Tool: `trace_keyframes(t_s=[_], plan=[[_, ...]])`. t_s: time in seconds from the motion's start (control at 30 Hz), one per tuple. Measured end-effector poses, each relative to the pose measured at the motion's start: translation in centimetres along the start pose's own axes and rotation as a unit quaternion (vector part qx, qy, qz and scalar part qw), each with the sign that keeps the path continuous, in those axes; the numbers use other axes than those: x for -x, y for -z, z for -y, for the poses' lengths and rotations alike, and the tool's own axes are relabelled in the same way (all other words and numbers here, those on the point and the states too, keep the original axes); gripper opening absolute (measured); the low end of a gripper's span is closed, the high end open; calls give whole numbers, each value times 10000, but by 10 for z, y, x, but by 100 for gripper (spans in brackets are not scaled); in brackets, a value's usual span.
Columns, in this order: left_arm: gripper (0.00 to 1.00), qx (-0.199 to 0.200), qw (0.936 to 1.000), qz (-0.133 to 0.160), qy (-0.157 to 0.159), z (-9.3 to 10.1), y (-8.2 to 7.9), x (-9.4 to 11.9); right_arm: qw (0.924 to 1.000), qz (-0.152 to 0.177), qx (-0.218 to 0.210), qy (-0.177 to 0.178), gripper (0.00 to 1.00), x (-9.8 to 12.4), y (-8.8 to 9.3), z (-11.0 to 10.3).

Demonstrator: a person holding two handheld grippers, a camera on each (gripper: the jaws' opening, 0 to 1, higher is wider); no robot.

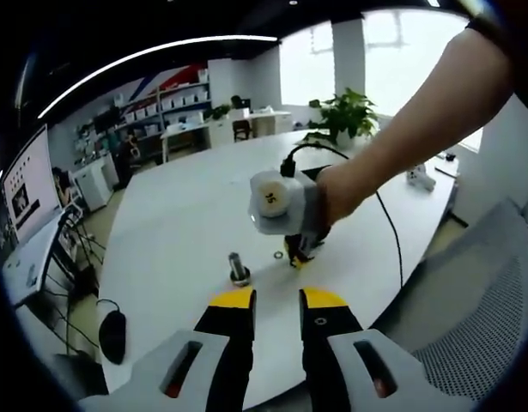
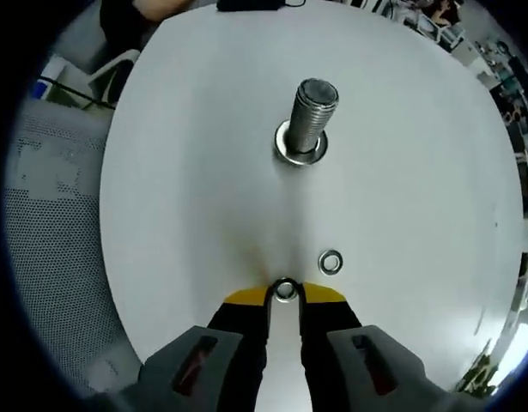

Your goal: Place the washer onto the threaded stud by aligning its center hole with the stud, sliding it down to the base, and recovering from edge contact or off-axis alignment until the washer reaches the visible bottom stop.

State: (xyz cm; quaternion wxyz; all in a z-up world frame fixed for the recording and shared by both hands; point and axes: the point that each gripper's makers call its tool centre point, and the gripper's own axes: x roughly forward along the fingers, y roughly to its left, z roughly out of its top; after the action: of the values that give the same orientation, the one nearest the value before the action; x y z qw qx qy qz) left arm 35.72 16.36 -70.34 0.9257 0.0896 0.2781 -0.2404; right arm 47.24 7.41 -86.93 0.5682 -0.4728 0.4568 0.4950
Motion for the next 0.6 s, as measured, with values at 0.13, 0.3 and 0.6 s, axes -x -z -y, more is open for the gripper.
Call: trace_keyframes(t_s=[0.13,0.3,0.6], plan=[[18,3,10000,-21,9,0,0,0,9987,435,-169,203,15,1,1,1],[18,34,10000,-43,-5,0,2,-1,9953,841,-350,324,15,3,2,0],[18,72,9999,-113,4,-1,5,-2,9827,1416,-1192,117,15,3,3,2]])
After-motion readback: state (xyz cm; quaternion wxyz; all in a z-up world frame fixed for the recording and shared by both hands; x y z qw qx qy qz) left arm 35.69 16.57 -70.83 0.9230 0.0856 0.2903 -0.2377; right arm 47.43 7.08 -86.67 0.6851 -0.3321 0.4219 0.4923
